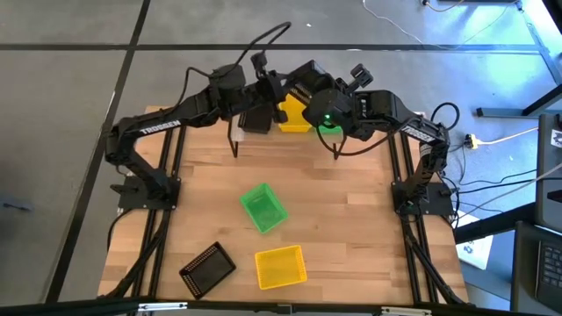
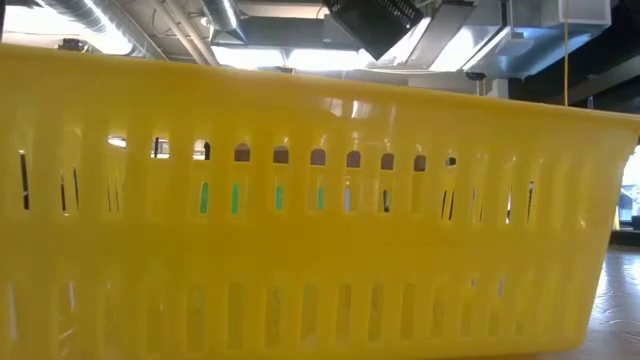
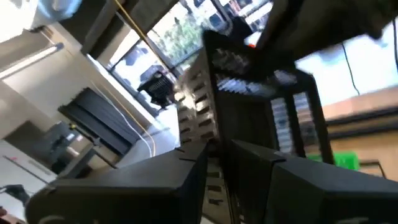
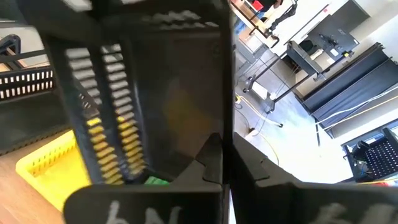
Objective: Stack baskets on shelf by color
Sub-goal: Stack the top black bin on top of the other black bin on the shelf
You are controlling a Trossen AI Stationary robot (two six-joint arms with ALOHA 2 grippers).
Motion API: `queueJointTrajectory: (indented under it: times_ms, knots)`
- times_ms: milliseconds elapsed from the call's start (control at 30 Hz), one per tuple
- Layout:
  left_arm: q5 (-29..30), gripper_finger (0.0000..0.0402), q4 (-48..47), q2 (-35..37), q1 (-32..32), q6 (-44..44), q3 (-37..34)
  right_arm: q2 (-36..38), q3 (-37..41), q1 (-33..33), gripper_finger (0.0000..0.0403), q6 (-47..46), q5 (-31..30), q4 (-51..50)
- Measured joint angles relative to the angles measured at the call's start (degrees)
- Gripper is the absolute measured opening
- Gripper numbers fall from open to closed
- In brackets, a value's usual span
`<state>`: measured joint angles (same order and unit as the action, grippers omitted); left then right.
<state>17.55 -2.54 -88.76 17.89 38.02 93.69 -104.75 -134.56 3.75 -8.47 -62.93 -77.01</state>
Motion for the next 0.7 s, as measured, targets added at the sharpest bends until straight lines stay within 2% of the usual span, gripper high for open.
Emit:
queueJointTrajectory:
  times_ms: [367, 567, 700]
  knots:
    - [4.99, 0.0055, 0.23, -1.12, 0.59, 2.48, -0.07, 0.04, 0.00, -0.02, 0.0000, -0.02, 0.01, 0.17]
    - [8.84, 0.0011, 1.34, -1.30, 0.06, 2.84, -0.09, 0.04, 0.00, -0.02, 0.0000, -0.07, 0.14, 0.23]
    - [9.18, 0.0002, 2.25, -1.30, 0.09, 2.86, -0.09, 0.04, -0.02, 0.03, 0.0000, 0.13, 1.82, 1.15]
